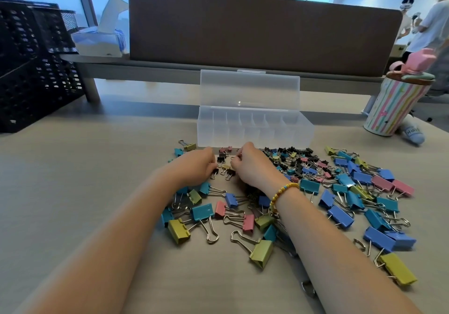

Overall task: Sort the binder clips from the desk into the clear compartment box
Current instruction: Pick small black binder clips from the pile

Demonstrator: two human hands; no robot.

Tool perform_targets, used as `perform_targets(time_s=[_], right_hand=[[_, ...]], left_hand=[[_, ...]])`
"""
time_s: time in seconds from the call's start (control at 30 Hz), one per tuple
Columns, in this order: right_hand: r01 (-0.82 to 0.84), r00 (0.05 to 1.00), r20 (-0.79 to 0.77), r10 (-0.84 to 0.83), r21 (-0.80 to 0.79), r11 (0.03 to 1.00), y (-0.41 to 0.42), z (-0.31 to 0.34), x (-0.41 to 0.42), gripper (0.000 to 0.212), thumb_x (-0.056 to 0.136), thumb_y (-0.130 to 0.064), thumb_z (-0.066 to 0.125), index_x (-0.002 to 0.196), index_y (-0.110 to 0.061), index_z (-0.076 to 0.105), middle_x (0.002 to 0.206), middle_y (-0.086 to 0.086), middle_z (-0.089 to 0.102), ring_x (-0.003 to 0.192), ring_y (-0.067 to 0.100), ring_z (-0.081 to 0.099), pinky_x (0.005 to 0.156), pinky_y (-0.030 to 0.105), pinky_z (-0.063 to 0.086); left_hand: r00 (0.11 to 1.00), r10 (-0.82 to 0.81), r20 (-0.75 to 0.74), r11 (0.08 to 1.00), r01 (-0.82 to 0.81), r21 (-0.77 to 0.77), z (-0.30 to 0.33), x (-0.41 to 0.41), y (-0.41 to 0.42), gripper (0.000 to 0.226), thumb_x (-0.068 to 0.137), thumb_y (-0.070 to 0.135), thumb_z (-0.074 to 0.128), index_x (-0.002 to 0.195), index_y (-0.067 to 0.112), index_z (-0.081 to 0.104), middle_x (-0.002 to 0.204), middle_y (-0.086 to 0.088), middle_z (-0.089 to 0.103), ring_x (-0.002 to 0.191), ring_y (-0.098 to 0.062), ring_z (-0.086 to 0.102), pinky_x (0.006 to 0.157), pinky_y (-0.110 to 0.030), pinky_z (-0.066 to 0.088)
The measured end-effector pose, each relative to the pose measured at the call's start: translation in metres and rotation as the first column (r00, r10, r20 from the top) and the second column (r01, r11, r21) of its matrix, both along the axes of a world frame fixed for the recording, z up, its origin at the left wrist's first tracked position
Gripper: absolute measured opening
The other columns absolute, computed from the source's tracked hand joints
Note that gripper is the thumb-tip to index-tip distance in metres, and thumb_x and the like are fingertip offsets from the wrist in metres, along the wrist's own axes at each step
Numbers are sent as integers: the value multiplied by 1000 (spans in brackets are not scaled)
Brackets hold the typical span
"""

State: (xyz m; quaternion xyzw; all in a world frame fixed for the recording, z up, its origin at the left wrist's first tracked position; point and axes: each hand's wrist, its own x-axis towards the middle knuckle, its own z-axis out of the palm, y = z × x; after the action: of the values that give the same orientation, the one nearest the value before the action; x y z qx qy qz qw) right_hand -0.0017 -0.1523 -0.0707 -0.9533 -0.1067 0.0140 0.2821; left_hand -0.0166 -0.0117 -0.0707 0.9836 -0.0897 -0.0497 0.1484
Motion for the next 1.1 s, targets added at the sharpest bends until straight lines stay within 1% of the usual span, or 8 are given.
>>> perform_targets(time_s=[0.13,0.27,0.47,0.67,0.8,0.97,1.03,1.1], right_hand=[[89,991,-130,-43,374,923,-8,8,2,17,93,-13,41,88,-5,55,70,10,42,51,13,32,47,22,28],[289,923,-383,31,745,601,-12,11,3,21,93,-8,36,76,-10,50,62,3,40,44,8,27,34,16,20],[465,831,-503,236,862,200,-15,14,2,16,96,-9,37,80,-10,42,56,-1,37,34,4,29,27,12,18],[491,846,-502,181,865,107,-21,16,2,20,98,-12,37,78,-12,40,57,-1,39,35,4,30,29,10,18],[476,858,-490,155,871,121,-21,16,0,19,98,-12,37,80,-11,40,64,2,43,38,4,34,30,10,20],[475,861,-490,137,870,128,-20,18,-2,18,98,-11,37,80,-11,40,68,4,44,43,5,35,31,10,21],[484,857,-496,141,868,112,-20,18,-2,19,98,-11,37,79,-11,40,68,4,44,44,6,35,32,10,21],[494,852,-502,150,865,91,-20,18,-2,19,98,-11,37,79,-10,41,68,4,45,46,6,36,32,10,21]], left_hand=[[994,-92,-63,988,84,-129,9,-4,12,36,96,24,46,131,25,38,130,-2,52,103,-13,52,92,-30,44],[996,-59,-67,998,57,-27,15,-7,12,35,94,31,49,125,17,46,125,-7,56,105,-16,52,90,-26,41],[998,13,-65,993,-5,122,10,-3,-6,39,93,38,49,117,6,50,113,-9,61,87,-14,49,73,-22,40],[999,-24,-47,981,33,192,9,-4,-12,31,97,27,43,117,3,51,110,-10,61,85,-15,49,76,-23,40],[999,-48,-11,974,50,221,9,-7,-15,28,97,23,44,115,3,48,82,-3,50,76,-14,46,63,-20,38],[998,-58,21,976,52,212,9,-9,-13,26,96,25,44,110,5,51,86,-4,50,77,-15,47,56,-17,36],[999,-49,7,997,49,58,8,-7,-10,20,96,28,46,97,10,52,85,-5,52,75,-15,47,55,-16,34],[996,-10,-92,945,-21,-327,12,-7,-6,20,96,28,45,84,13,51,69,-1,49,59,-13,42,50,-17,32]])
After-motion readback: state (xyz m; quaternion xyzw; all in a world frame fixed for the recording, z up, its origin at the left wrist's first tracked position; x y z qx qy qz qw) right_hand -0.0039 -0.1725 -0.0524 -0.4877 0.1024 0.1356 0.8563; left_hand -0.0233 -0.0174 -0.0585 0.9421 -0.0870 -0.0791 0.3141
